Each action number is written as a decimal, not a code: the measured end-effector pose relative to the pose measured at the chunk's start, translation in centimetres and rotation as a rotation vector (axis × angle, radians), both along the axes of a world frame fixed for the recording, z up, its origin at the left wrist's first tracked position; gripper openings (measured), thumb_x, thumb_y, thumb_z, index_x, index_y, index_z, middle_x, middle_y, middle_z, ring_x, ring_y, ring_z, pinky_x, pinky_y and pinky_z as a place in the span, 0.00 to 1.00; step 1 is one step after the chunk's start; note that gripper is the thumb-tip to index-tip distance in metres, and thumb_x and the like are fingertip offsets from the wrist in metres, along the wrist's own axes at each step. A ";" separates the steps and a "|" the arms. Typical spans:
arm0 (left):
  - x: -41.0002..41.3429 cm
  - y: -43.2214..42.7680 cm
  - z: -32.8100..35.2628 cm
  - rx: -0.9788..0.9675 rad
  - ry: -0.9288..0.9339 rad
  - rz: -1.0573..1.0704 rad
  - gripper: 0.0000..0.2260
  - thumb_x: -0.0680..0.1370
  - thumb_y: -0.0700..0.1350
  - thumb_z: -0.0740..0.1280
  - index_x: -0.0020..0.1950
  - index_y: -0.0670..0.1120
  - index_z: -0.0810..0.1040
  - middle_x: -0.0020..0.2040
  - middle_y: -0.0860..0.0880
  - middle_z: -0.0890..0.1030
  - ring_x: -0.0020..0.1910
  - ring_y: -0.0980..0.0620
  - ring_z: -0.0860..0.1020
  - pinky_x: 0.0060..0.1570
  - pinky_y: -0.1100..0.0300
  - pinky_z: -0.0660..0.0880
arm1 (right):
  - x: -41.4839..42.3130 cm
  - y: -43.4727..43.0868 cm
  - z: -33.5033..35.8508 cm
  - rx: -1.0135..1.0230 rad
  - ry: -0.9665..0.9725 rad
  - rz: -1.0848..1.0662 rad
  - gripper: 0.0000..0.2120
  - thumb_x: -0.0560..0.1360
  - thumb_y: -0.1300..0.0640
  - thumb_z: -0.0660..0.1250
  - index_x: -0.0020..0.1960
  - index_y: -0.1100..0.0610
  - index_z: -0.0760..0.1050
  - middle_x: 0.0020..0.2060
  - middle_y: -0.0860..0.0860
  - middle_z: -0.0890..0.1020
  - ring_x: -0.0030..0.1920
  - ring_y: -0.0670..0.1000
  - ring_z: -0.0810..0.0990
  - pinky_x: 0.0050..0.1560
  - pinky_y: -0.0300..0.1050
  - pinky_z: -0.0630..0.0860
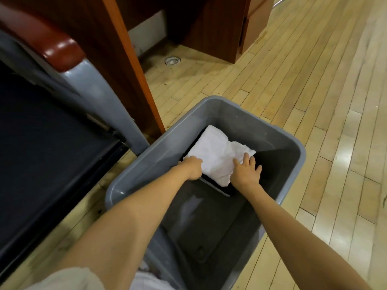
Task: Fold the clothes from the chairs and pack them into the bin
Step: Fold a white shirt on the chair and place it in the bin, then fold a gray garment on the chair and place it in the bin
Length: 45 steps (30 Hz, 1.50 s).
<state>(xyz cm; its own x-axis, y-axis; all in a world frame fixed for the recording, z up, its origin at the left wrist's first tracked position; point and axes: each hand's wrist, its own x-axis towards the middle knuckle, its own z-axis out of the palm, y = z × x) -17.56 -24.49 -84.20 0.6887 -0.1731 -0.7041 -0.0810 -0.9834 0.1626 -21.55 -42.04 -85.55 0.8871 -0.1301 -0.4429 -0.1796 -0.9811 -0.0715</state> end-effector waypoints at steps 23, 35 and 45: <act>-33.4 35.4 25.9 0.127 -0.836 0.912 0.14 0.79 0.49 0.64 0.65 0.51 0.75 0.63 0.48 0.76 0.61 0.47 0.75 0.55 0.52 0.74 | -16.5 37.6 28.1 0.571 -0.486 1.248 0.18 0.80 0.53 0.61 0.69 0.54 0.69 0.67 0.51 0.72 0.68 0.53 0.67 0.65 0.49 0.66; -49.7 51.5 20.3 0.213 -0.905 1.530 0.21 0.78 0.45 0.65 0.71 0.44 0.70 0.71 0.41 0.68 0.69 0.39 0.65 0.66 0.49 0.65 | -28.7 62.9 25.3 0.549 -0.159 1.611 0.25 0.80 0.53 0.62 0.74 0.55 0.61 0.70 0.56 0.65 0.70 0.59 0.63 0.67 0.55 0.67; -50.7 53.4 15.3 0.166 -0.656 1.435 0.21 0.82 0.52 0.57 0.72 0.46 0.66 0.74 0.45 0.63 0.72 0.43 0.60 0.71 0.50 0.58 | -31.0 73.6 21.6 0.718 -0.138 1.171 0.27 0.80 0.55 0.61 0.75 0.58 0.55 0.69 0.61 0.66 0.64 0.62 0.71 0.55 0.54 0.73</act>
